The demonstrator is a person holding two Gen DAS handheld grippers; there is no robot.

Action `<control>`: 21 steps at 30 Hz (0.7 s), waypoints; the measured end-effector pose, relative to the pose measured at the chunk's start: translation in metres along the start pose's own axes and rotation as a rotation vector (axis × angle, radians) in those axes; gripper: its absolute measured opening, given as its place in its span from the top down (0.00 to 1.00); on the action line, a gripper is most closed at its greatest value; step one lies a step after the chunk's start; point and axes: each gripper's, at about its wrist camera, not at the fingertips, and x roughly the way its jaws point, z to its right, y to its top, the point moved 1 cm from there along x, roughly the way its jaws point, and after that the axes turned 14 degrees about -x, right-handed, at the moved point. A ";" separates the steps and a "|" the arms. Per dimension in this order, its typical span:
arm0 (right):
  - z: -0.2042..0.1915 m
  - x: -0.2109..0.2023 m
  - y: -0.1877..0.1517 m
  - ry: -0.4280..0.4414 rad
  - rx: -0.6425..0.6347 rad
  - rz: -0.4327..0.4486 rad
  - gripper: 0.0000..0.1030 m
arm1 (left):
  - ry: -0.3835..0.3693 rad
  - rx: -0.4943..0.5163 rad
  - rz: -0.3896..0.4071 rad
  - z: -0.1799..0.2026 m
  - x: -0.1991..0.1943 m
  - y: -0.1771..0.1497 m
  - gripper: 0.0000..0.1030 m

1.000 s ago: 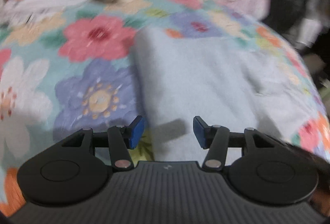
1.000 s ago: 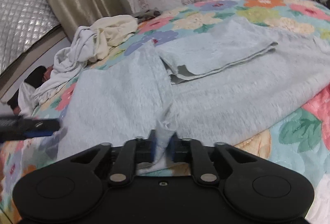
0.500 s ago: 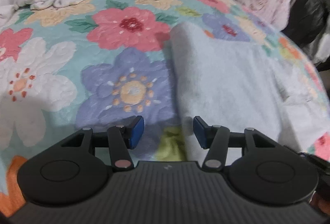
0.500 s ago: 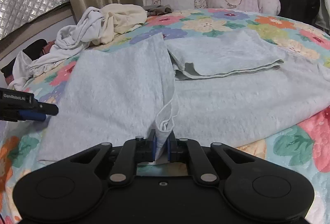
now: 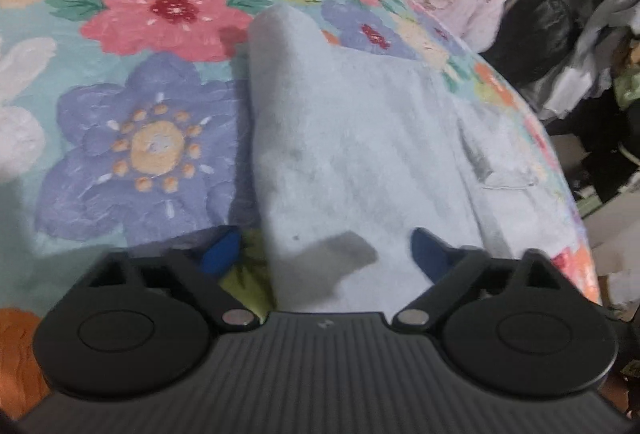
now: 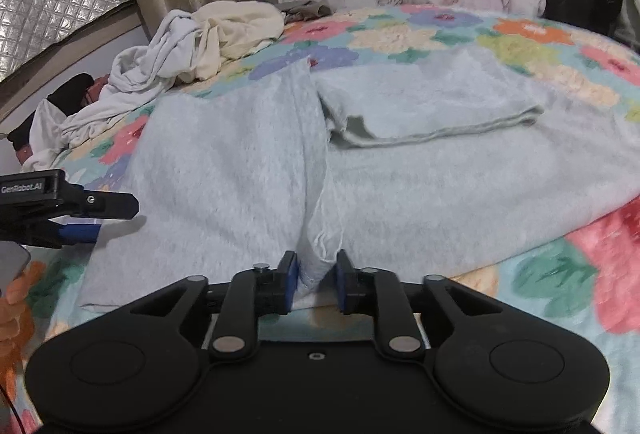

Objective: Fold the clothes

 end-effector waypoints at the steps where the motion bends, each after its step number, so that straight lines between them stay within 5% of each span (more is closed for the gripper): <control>1: -0.003 -0.005 0.002 -0.040 -0.038 0.010 0.72 | -0.011 -0.022 -0.018 -0.001 0.001 0.003 0.66; 3: -0.014 -0.016 0.006 -0.122 -0.135 0.036 0.72 | -0.004 -0.048 -0.023 -0.004 0.002 0.007 0.90; 5: -0.027 -0.025 0.009 -0.158 -0.223 0.064 0.71 | -0.048 -0.097 -0.028 -0.010 -0.001 0.011 0.93; 7: -0.043 -0.033 0.010 -0.117 -0.295 0.091 0.65 | -0.099 -0.153 -0.034 -0.015 -0.005 0.015 0.93; 10: -0.076 -0.037 0.007 -0.046 -0.431 0.131 0.34 | -0.152 -0.196 -0.048 -0.014 -0.009 0.020 0.93; 17: -0.150 -0.009 -0.004 0.025 -0.714 0.150 0.26 | -0.216 -0.255 -0.100 0.000 -0.008 0.034 0.94; 21: -0.180 0.023 -0.005 -0.165 -0.860 0.202 0.28 | -0.217 -0.224 -0.114 0.008 -0.009 0.039 0.93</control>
